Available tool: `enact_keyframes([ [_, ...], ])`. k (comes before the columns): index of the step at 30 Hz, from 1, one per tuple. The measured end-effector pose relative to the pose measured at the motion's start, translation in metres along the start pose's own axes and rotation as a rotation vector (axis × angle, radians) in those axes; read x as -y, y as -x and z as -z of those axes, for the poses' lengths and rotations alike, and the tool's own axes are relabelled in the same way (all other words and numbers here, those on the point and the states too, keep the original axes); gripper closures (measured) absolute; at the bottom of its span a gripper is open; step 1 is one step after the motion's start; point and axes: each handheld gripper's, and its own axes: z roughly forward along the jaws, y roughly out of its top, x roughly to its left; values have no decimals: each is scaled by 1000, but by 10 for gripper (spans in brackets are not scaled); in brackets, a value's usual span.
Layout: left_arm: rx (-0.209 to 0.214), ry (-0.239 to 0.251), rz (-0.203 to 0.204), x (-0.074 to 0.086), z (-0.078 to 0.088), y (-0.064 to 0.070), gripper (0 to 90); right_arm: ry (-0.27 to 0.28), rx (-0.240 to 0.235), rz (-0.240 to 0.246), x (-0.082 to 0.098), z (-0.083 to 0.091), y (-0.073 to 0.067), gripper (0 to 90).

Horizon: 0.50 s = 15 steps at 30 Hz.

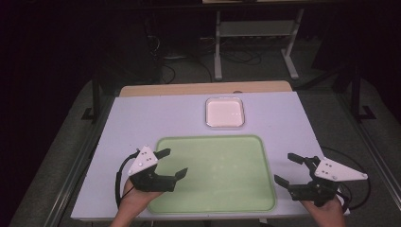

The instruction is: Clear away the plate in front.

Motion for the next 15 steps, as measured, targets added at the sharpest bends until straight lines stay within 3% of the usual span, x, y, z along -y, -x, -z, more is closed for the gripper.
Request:
enact_keyframes([
  [8,0,22,11,-8,-11,-2,150,2,-1,8,-1,1,-1,140],
  [15,-3,17,-4,-21,-29,-6,150,4,3,12,-1,3,0,140],
])
